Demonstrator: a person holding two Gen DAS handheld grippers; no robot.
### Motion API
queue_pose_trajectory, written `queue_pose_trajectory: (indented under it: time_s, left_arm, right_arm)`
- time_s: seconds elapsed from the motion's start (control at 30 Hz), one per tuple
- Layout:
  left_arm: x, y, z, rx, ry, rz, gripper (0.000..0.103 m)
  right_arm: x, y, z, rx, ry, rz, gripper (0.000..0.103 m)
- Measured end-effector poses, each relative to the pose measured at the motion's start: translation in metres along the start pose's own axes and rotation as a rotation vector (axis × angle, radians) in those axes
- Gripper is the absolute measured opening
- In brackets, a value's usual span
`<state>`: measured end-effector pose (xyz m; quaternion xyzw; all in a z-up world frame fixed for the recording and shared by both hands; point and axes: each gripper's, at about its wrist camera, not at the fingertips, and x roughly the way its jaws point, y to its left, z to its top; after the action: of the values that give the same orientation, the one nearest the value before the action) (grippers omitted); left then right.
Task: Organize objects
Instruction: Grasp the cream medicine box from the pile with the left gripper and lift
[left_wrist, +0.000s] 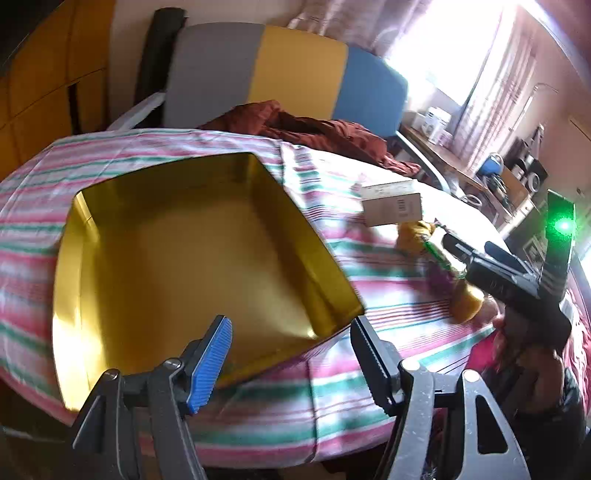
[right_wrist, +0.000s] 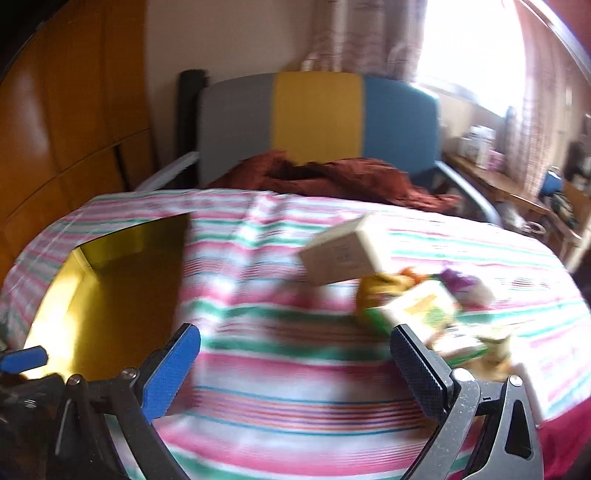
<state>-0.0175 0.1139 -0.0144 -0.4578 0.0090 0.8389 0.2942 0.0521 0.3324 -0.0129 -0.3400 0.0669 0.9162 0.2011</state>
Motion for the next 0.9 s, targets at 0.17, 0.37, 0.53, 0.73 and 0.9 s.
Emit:
queue_pose_trajectory:
  time_s: [0.17,0.37,0.53,0.73,0.9]
  left_arm:
    - [0.020,-0.026,0.034,0.023,0.066,-0.113,0.072]
    - [0.059,-0.063,0.078,-0.058,0.184,-0.294,0.082]
    - [0.102,-0.090,0.119,-0.140,0.258,-0.329,0.085]
    - [0.167,-0.100,0.164,-0.308,0.375,-0.301,0.089]
    - [0.212,-0.108,0.194,-0.386,0.413,-0.251,0.089]
  right_arm:
    - [-0.001,-0.065,0.017,0.058,-0.036,-0.134,0.103]
    - [0.007,-0.129,0.038,0.101,-0.078,-0.243,0.103]
    - [0.022,-0.169,0.037,0.223,-0.045,-0.204,0.103]
    - [0.027,-0.185,0.034,0.313,0.004,-0.111,0.103]
    - [0.028,-0.185,0.031,0.338,0.018,-0.057,0.103]
